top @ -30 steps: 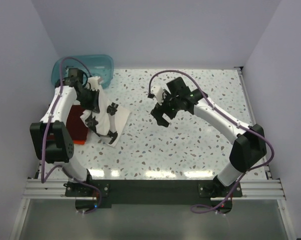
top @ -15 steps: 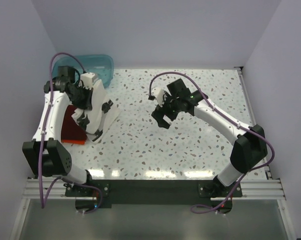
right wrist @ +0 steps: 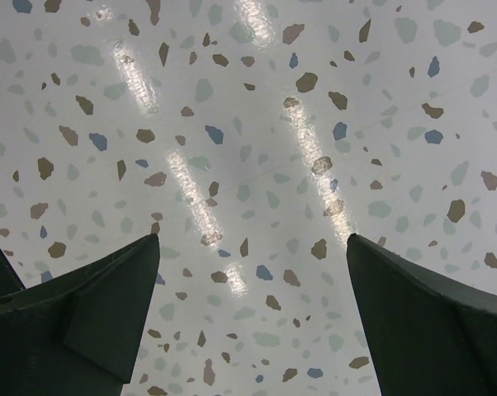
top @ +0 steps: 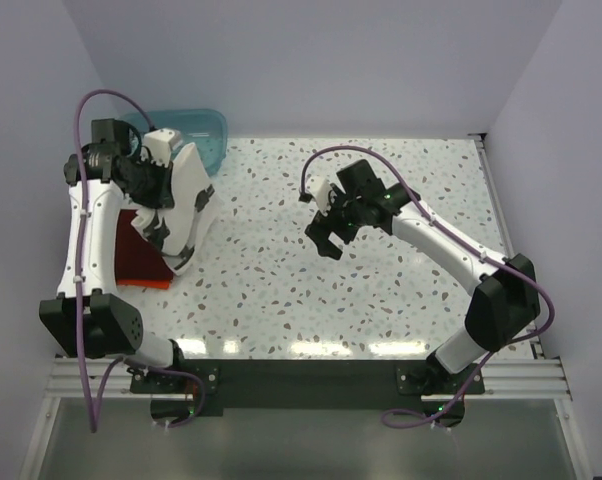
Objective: Fold and stack the t-shirts
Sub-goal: Neatly place the folded tshirt to the corner
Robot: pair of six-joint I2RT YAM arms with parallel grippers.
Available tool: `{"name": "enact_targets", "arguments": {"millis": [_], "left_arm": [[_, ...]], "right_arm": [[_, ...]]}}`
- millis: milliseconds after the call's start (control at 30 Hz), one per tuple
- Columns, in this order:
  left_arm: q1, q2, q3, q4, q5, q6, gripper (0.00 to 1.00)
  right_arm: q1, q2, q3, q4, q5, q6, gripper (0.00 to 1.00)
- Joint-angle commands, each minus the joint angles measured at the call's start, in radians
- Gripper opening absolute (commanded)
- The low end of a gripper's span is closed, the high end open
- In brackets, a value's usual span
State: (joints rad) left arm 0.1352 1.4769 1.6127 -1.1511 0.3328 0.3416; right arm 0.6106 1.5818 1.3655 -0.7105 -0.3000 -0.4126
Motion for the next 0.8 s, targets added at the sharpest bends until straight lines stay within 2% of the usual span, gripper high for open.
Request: {"name": "enact_targets", "arguments": {"millis": [0,300,767], "left_arm": [[0.030,-0.026,0.055,-0.036,0.061,0.023,0.00],[0.135,-0.003,0.052,-0.061,0.091,0.054,0.00],[0.302,0.074,-0.023,0.070,0.038,0.109,0.00]], "right_arm": [[0.003,-0.039,-0.008,0.017,0.002,0.008,0.99],[0.003,-0.026,-0.005,0.017,0.001,0.009,0.99],[0.003,-0.005,0.006,0.014,0.005,0.014,0.99]]}}
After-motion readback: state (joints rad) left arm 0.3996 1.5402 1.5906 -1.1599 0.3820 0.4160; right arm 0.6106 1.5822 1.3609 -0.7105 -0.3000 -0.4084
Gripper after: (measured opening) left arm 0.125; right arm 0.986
